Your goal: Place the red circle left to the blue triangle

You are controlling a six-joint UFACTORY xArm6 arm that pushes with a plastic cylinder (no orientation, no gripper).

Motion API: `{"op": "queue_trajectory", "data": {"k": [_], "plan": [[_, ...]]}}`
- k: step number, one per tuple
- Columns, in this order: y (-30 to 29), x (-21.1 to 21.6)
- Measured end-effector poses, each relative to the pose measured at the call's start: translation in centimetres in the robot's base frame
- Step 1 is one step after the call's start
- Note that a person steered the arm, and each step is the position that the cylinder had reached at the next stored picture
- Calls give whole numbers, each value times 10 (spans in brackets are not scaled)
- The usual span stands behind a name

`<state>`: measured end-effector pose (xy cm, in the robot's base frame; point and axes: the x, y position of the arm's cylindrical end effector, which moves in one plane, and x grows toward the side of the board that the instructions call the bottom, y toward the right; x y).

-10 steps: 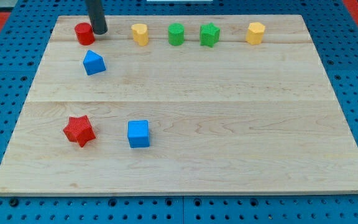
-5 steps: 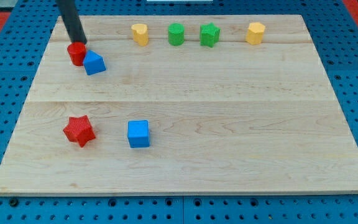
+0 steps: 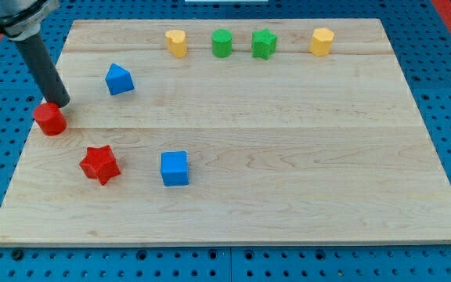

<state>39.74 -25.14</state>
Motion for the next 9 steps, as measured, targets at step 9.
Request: {"op": "queue_trajectory", "data": {"k": [9], "plan": [[-24,-3]]}}
